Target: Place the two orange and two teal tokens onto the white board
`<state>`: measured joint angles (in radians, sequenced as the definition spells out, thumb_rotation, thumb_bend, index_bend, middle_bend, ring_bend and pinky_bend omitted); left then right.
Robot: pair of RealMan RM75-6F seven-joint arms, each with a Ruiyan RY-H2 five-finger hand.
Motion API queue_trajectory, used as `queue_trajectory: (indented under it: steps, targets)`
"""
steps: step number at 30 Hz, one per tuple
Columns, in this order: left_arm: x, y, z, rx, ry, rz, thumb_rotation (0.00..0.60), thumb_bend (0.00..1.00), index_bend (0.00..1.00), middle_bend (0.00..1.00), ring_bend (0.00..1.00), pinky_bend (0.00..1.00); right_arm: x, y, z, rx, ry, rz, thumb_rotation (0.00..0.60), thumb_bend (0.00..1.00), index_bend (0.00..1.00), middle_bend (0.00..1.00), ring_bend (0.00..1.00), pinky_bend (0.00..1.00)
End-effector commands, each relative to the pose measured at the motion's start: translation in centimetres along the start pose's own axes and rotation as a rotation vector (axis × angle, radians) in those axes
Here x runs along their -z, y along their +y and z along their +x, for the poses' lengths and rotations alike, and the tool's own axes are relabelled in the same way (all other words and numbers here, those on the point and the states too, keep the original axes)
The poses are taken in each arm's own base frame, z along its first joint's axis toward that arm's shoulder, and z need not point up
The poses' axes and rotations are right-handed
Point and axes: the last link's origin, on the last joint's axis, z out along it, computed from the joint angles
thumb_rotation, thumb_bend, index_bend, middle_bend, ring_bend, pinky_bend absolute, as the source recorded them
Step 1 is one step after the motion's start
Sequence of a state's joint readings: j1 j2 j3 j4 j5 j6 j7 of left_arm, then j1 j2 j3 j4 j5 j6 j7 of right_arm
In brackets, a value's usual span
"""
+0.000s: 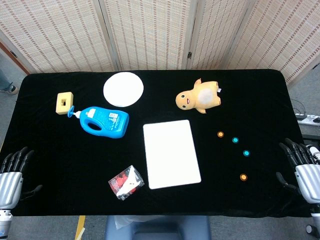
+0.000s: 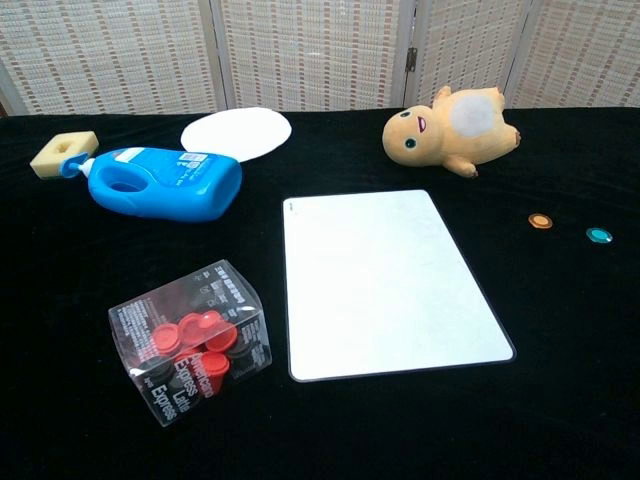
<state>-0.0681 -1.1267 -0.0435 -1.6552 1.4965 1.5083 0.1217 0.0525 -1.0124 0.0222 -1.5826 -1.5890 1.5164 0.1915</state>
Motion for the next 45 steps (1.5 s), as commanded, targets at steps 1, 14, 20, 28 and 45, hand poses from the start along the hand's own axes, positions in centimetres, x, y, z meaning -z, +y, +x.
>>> queue_trajectory:
  steps: [1, 14, 20, 28, 45]
  targets:
    - [0.0, -0.1, 0.1, 0.001, 0.009, 0.006, 0.600, 0.10, 0.00, 0.00, 0.00, 0.00, 0.2, 0.1, 0.1, -0.007, 0.022, -0.003, 0.600, 0.44, 0.00, 0.00, 0.00, 0.00]
    - [0.3, -0.4, -0.3, 0.015, 0.014, 0.004, 0.600, 0.10, 0.00, 0.00, 0.00, 0.00, 0.4, -1.0, -1.2, 0.028, -0.003, 0.066, 0.600, 0.44, 0.03, 0.00, 0.03, 0.00]
    - [0.5, -0.4, -0.4, 0.022, 0.012, -0.005, 0.600, 0.10, 0.00, 0.00, 0.00, 0.00, -0.3, -1.8, -4.3, 0.089, -0.099, 0.090, 0.600, 0.44, 0.25, 0.03, 0.03, 0.00]
    - [1.0, -0.8, -0.7, 0.028, 0.002, 0.011, 0.600, 0.10, 0.00, 0.00, 0.00, 0.00, -1.5, -1.8, -8.8, 0.123, -0.268, 0.089, 0.600, 0.44, 0.35, 0.05, 0.03, 0.00]
    - [1.1, -0.8, -1.2, 0.030, -0.014, 0.014, 0.600, 0.10, 0.00, 0.00, 0.00, 0.00, -3.2, -0.2, -13.0, 0.161, -0.373, 0.055, 0.600, 0.44, 0.39, 0.06, 0.03, 0.00]
